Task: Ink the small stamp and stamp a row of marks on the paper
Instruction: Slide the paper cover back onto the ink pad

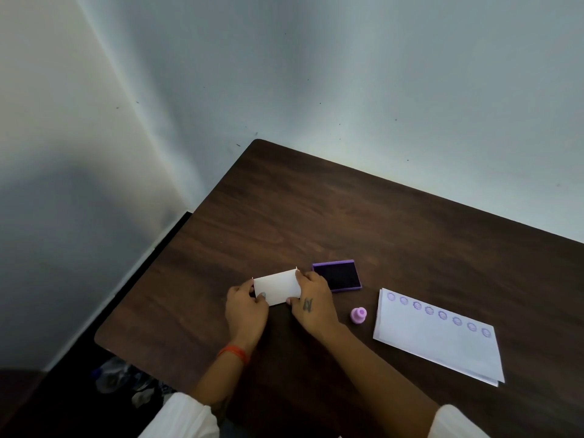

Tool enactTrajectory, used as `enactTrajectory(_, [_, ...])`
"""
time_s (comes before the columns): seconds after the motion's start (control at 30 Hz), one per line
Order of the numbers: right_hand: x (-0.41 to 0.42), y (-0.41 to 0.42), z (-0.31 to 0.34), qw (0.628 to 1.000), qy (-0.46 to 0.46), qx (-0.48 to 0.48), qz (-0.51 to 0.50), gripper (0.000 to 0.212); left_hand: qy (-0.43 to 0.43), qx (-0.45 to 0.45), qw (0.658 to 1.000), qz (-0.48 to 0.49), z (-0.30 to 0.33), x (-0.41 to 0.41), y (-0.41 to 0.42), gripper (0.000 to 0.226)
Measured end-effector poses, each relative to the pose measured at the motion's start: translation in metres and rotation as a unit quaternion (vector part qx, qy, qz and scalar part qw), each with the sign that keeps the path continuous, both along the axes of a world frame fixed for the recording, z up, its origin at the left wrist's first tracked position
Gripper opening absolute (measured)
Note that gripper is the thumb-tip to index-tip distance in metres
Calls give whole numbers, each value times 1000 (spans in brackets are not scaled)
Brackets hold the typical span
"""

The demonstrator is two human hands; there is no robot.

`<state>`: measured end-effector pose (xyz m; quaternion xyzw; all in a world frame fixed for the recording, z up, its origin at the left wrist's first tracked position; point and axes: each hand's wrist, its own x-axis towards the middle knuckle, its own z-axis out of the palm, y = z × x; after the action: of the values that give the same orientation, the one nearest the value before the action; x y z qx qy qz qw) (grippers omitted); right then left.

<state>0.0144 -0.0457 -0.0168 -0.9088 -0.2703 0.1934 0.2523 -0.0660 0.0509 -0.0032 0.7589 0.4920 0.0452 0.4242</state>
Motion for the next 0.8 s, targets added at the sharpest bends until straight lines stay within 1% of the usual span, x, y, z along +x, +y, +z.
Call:
enactTrajectory(0.17, [-1,-5,2,998,-7,43,-39,63,-21,-16,999,35,5,5,-3,43])
enactTrajectory(0.37, [12,-17,15,991,-18,85,-106,55,-65,-19,997,35,15,20,-12,39])
enactTrajectory(0.47, [20,-27,21,985,-34,104,-132,52,-83,-40,995,31,18,29,-19,39])
enactTrajectory(0.63, [33,-45,27,979,-50,110,-163,49,-102,-78,991,35,20,46,-34,41])
enactTrajectory(0.8, [45,-62,27,973,-51,114,-195,48,-108,-97,989,23,21,60,-51,42])
